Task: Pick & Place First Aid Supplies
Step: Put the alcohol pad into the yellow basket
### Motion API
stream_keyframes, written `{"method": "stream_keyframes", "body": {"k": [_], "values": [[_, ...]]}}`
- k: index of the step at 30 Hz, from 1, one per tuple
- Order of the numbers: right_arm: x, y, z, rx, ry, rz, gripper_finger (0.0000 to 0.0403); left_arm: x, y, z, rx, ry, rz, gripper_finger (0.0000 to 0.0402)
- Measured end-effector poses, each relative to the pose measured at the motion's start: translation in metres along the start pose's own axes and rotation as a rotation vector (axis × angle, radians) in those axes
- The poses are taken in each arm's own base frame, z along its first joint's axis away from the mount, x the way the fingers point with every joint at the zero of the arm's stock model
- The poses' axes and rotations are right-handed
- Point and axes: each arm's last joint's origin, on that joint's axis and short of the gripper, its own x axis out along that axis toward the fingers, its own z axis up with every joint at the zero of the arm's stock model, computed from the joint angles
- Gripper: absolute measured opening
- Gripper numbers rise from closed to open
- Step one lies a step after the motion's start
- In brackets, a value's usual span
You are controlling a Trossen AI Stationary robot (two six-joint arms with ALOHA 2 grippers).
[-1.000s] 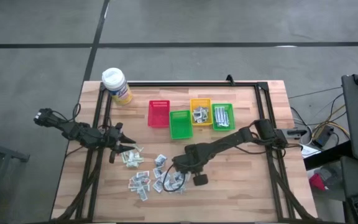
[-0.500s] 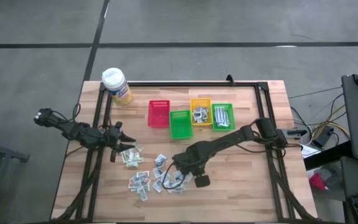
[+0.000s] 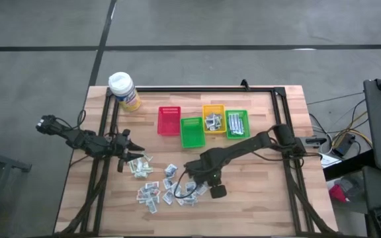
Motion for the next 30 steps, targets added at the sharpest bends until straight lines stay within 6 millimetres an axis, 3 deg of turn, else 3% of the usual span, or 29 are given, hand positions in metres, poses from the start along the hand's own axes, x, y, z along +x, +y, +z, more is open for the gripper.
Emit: {"method": "stream_keyframes", "body": {"k": [17,30], "values": [[-0.022,0.000,-0.010,0.030,0.024,0.046,0.0008,0.000,0.000,0.000,0.007,-0.001,0.002,0.0131],[-0.053,-0.003,-0.012,0.011,-0.090,0.258,0.0008,0.000,0.000,0.000,0.015,-0.002,0.008,0.0131]]}}
